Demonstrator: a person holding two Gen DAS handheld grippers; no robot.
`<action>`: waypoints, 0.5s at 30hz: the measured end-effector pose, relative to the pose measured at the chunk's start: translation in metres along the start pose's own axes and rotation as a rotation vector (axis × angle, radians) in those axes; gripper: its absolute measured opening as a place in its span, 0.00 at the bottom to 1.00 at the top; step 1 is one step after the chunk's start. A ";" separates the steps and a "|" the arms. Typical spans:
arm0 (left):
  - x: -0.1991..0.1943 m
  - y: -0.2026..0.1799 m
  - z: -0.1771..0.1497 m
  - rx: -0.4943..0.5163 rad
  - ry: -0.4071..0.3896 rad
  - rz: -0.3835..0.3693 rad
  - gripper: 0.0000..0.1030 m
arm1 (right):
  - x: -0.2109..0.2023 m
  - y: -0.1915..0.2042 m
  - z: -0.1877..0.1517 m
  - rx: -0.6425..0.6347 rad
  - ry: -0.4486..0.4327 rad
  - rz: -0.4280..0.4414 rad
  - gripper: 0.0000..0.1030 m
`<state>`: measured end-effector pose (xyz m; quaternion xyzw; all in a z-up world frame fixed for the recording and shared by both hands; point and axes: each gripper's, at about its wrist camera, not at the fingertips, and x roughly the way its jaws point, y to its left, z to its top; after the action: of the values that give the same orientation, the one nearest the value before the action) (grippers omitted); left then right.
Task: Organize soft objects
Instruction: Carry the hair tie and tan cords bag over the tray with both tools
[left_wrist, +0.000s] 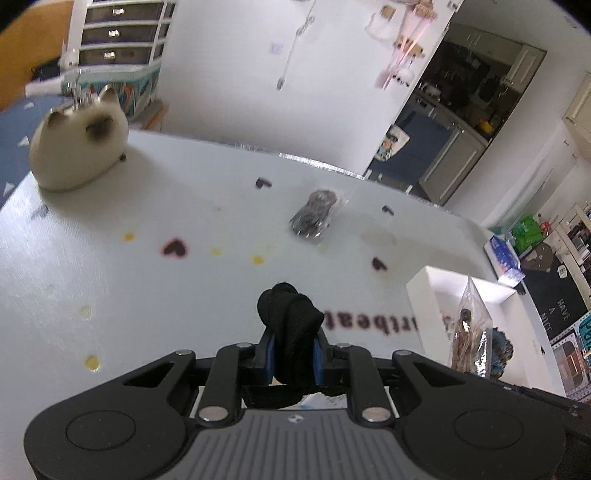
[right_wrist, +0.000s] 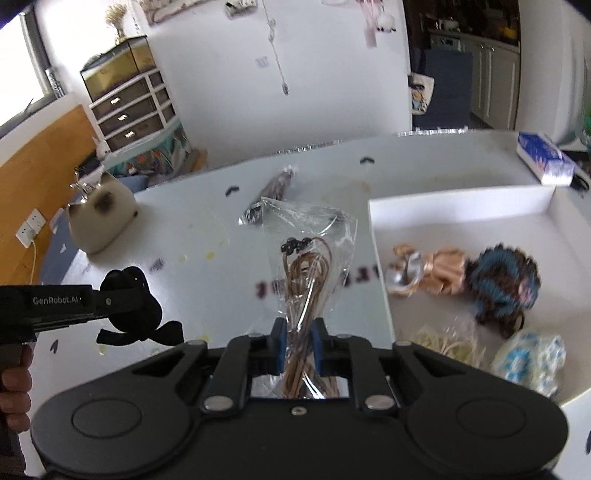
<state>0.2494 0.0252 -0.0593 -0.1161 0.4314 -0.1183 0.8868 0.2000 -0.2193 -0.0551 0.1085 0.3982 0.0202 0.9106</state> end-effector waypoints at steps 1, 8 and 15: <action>-0.003 -0.005 0.000 0.002 -0.011 0.003 0.20 | -0.003 -0.002 0.003 -0.006 -0.007 0.005 0.15; -0.017 -0.041 -0.004 0.012 -0.075 0.012 0.20 | -0.021 -0.029 0.014 -0.050 -0.037 0.042 0.15; -0.013 -0.091 -0.014 0.003 -0.082 0.017 0.20 | -0.033 -0.076 0.021 -0.068 -0.034 0.064 0.15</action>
<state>0.2206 -0.0580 -0.0296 -0.1157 0.3955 -0.1067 0.9049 0.1894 -0.3017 -0.0341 0.0904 0.3779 0.0609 0.9194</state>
